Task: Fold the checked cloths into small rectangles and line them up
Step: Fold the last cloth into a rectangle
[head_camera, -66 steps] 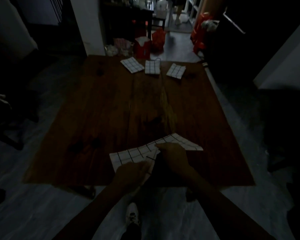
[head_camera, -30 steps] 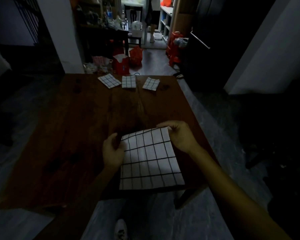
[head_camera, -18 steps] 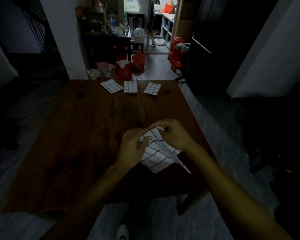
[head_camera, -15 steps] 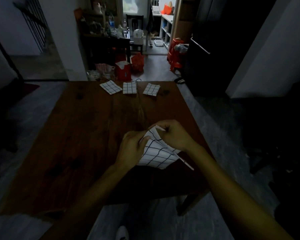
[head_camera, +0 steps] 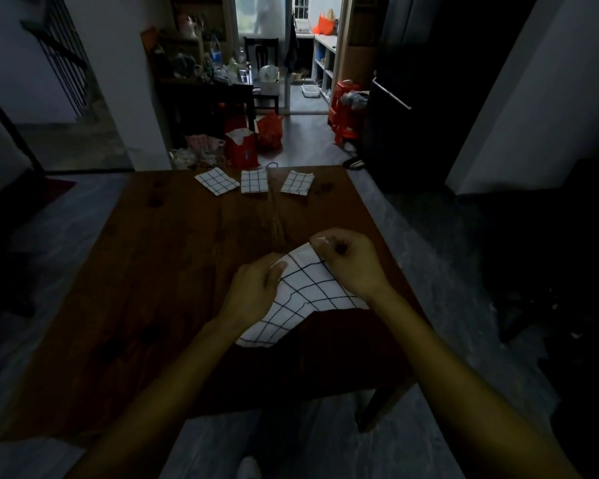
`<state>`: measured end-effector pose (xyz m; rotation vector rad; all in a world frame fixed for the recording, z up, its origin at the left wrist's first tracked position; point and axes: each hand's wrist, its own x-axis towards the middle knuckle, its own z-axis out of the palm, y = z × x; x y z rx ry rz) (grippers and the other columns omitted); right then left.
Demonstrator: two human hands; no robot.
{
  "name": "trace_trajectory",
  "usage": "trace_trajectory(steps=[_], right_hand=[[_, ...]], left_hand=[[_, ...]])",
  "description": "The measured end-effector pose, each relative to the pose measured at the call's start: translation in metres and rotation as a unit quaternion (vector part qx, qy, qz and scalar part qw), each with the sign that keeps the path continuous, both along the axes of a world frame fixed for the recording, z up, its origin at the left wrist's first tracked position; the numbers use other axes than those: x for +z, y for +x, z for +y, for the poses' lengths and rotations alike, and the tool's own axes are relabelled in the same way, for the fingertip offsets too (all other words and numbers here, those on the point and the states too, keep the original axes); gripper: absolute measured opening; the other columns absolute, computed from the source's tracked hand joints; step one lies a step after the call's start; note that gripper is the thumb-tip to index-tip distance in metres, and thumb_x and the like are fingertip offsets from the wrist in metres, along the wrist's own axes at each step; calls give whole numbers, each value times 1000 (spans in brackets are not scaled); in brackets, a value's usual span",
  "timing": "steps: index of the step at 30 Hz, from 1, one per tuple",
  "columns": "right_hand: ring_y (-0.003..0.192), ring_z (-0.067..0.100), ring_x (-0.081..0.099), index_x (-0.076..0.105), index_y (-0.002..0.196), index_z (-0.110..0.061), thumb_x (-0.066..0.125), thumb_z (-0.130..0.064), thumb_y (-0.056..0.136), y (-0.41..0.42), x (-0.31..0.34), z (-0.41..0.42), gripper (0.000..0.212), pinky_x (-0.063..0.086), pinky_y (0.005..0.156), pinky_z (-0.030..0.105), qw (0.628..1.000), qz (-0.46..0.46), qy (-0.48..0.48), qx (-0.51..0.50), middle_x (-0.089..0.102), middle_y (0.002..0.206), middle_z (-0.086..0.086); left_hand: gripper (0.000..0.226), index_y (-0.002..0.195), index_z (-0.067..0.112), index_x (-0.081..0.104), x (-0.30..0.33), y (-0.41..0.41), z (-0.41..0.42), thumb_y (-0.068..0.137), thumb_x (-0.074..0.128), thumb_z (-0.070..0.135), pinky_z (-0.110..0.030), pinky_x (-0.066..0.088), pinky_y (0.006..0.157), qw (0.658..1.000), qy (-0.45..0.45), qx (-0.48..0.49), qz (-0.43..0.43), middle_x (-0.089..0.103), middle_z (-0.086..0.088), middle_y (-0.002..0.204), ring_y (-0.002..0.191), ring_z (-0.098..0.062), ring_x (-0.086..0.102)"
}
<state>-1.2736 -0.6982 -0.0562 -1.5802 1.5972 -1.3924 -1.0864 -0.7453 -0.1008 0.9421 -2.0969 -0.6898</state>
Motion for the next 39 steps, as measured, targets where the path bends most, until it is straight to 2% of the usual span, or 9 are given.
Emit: trace_trajectory(steps=[5, 9, 13, 15, 18, 22, 28, 33, 39], right_hand=[[82, -8, 60, 69, 88, -22, 62, -12, 90, -12, -2, 1, 12, 44, 73, 6, 998, -3, -24, -64, 65, 86, -16], [86, -1, 62, 69, 89, -21, 61, -13, 91, -19, -4, 4, 11, 49, 76, 12, 993, -18, -36, -113, 67, 87, -12], [84, -9, 61, 69, 89, -22, 59, -16, 92, -18, -3, 7, 11, 45, 73, 6, 990, 12, -53, -130, 65, 87, -18], [87, -7, 61, 69, 93, -21, 58, -20, 93, -16, -2, 8, 11, 45, 74, 7, 990, 43, -62, -115, 65, 88, -19], [87, -4, 61, 71, 94, -17, 59, -16, 93, -5, -2, 6, 12, 48, 79, 13, 994, 85, -38, -53, 65, 89, -18], [87, 4, 64, 73, 94, -13, 61, -9, 90, 14, -5, 3, 13, 51, 82, 21, 993, 109, -42, 21, 68, 91, -10], [89, 2, 63, 74, 95, -15, 63, -8, 88, 16, -11, 4, 14, 51, 81, 18, 994, 107, -37, -15, 68, 93, -12], [88, -5, 62, 74, 95, -15, 66, -13, 87, 10, -5, 4, 12, 47, 80, 10, 996, 59, -33, -53, 68, 92, -13], [91, 3, 65, 74, 94, -13, 67, -10, 86, 6, 3, 1, 11, 52, 85, 24, 994, 15, -66, -86, 68, 92, -12]], left_hand=[[24, 92, 15, 61, -12, 19, -7, 99, 41, 24, -19, 39, 59, 997, 6, 45, -69, 58, 8, 74, 66, -8, 57], [24, 92, 19, 61, -11, 30, -12, 100, 39, 24, -22, 40, 63, 992, 8, 10, -124, 62, 6, 77, 70, -8, 58], [29, 91, 13, 60, -17, 35, -17, 100, 36, 26, -32, 49, 66, 976, -19, 29, -214, 66, -4, 81, 68, -14, 57], [29, 93, 12, 60, -14, 30, -16, 99, 39, 31, -37, 50, 70, 980, -53, 35, -188, 65, -2, 81, 70, -16, 58], [30, 110, 15, 58, 2, 6, -7, 95, 47, 39, -30, 50, 74, 995, -68, -8, -77, 66, 3, 94, 81, -10, 61], [25, 117, 16, 59, 20, -22, 0, 95, 50, 25, -22, 49, 79, 997, -24, -69, -2, 68, 4, 104, 91, -6, 63], [23, 93, 17, 68, -7, -6, -11, 97, 47, 26, -24, 44, 71, 998, 30, -25, -41, 70, 1, 86, 78, -12, 63], [28, 101, 17, 69, -24, 14, -14, 98, 44, 31, -26, 48, 73, 996, 44, 13, -78, 70, 0, 91, 84, -14, 63], [27, 100, 15, 69, -33, 26, -10, 98, 45, 27, -26, 50, 75, 995, 54, 35, -75, 71, -1, 92, 85, -12, 64]])
